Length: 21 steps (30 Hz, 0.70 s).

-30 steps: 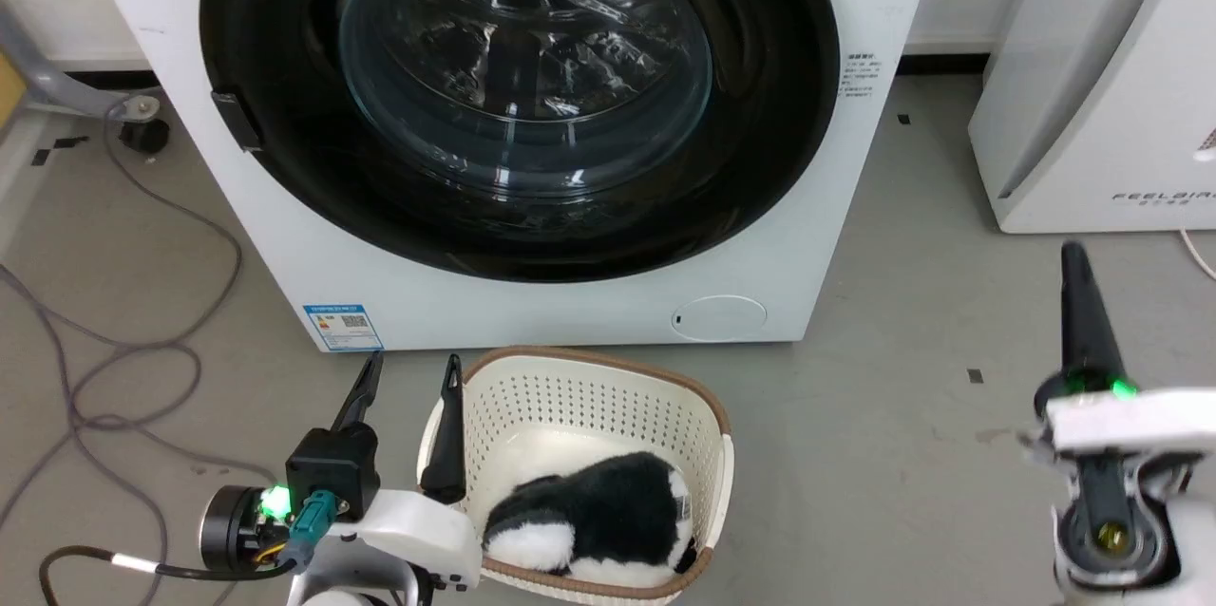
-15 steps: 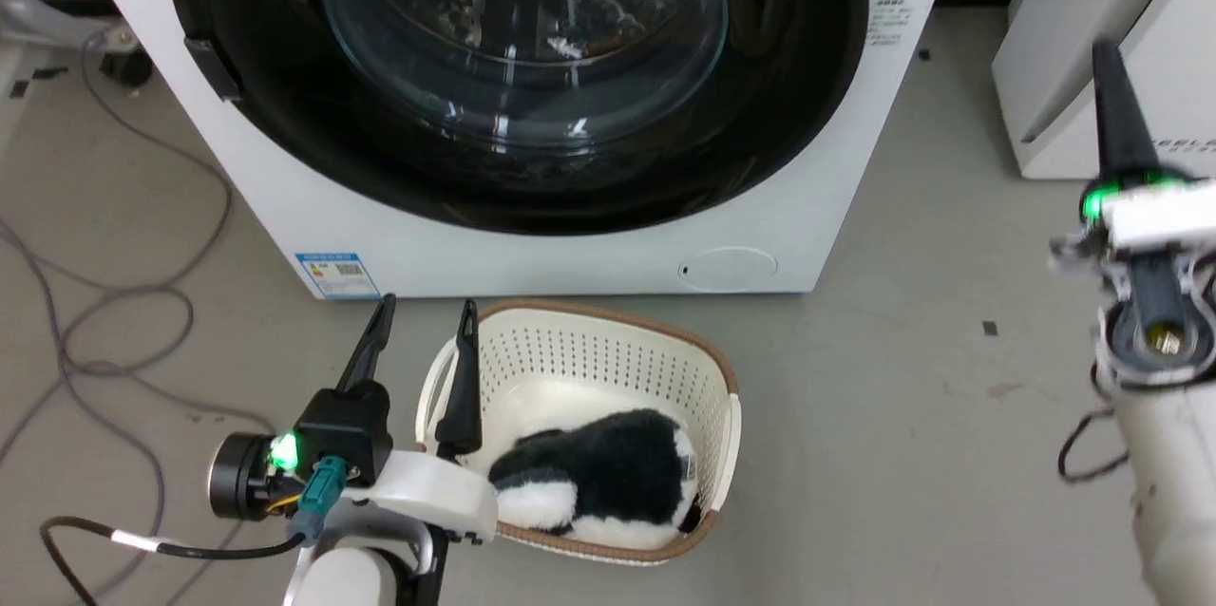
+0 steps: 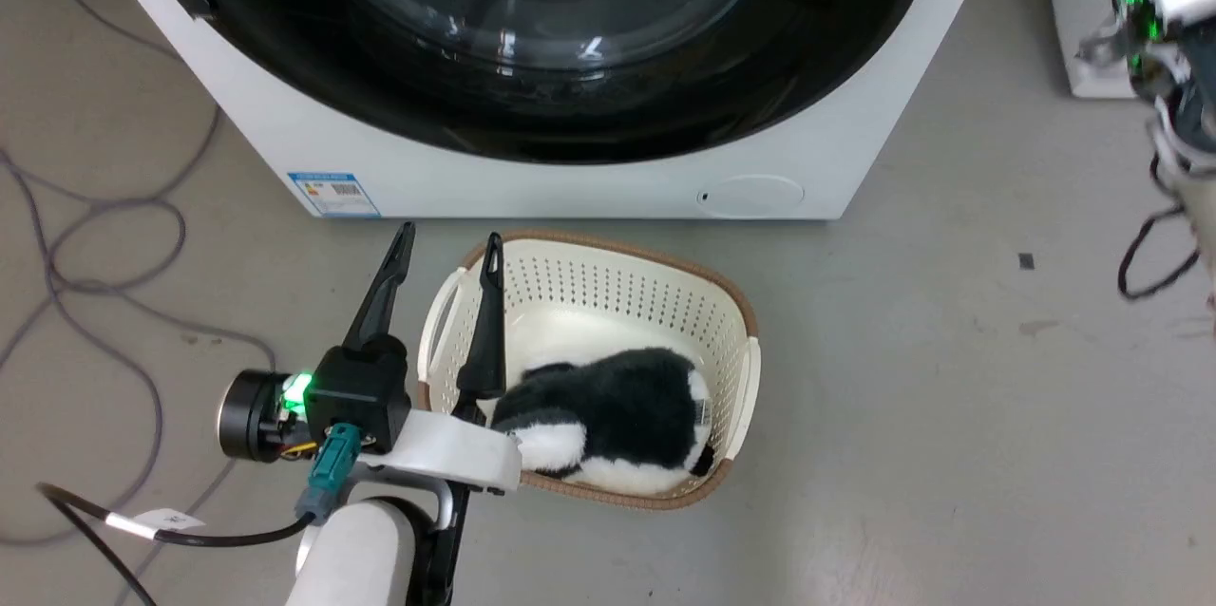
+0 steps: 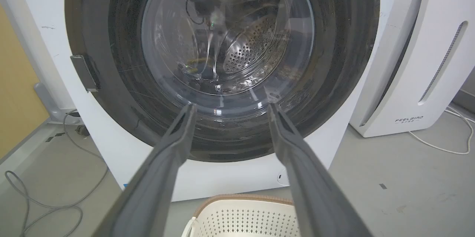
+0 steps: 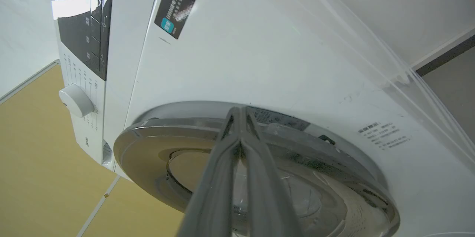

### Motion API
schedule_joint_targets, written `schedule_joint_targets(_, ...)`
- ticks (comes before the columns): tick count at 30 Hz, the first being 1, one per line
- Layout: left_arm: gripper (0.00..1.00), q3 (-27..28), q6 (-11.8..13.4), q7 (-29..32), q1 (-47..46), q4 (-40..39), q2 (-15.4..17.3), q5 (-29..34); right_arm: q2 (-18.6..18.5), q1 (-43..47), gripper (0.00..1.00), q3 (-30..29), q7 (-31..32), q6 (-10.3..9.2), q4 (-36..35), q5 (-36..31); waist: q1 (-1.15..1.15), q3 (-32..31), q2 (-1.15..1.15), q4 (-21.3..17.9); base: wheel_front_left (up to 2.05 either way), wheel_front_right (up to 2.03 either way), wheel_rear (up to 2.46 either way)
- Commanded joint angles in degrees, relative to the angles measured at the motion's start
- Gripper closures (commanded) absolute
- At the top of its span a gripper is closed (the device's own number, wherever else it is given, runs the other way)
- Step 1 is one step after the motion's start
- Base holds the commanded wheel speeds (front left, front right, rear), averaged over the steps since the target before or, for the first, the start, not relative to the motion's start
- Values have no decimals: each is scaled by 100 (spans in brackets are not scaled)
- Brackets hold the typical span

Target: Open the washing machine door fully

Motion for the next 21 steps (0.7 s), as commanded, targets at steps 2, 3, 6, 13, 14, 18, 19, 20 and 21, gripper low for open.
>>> schedule_joint_targets(2,0,-63,42,-77,-169,-53,7,50,-94,-698,100,442,266,26,458,447,-1,178,0,28,0,0,0)
schedule_joint_targets(3,0,-74,45,-89,-193,-59,7,55,-95,-881,100,584,371,26,602,543,-1,214,0,31,0,0,0)
schedule_joint_targets(6,0,-108,62,-125,-253,-75,7,59,-86,-1400,100,1027,717,27,1010,778,-1,314,0,40,0,0,0)
schedule_joint_targets(13,0,-187,101,-209,-371,-103,7,47,-35,-2341,100,1977,1437,29,1640,1321,-1,531,0,43,0,0,0)
schedule_joint_targets(14,0,-203,108,-221,-391,-108,7,43,-38,-2455,100,2124,1510,29,1708,1383,-1,563,0,46,0,0,0)
schedule_joint_targets(18,0,-270,140,-269,-483,-127,7,29,-60,-2884,100,2626,1736,31,1957,1730,-1,700,0,58,0,0,0)
schedule_joint_targets(19,0,-289,148,-281,-504,-130,7,28,-79,-2984,100,2760,1768,31,2017,1814,-1,735,0,60,0,0,0)
schedule_joint_targets(20,0,-308,157,-293,-527,-132,7,23,-103,-3086,100,2914,1797,31,2077,1881,-1,775,0,62,0,0,0)
schedule_joint_targets(21,0,-325,165,-305,-551,-134,7,21,-112,-3190,100,3059,1858,32,2136,1965,-1,817,0,64,0,0,0)
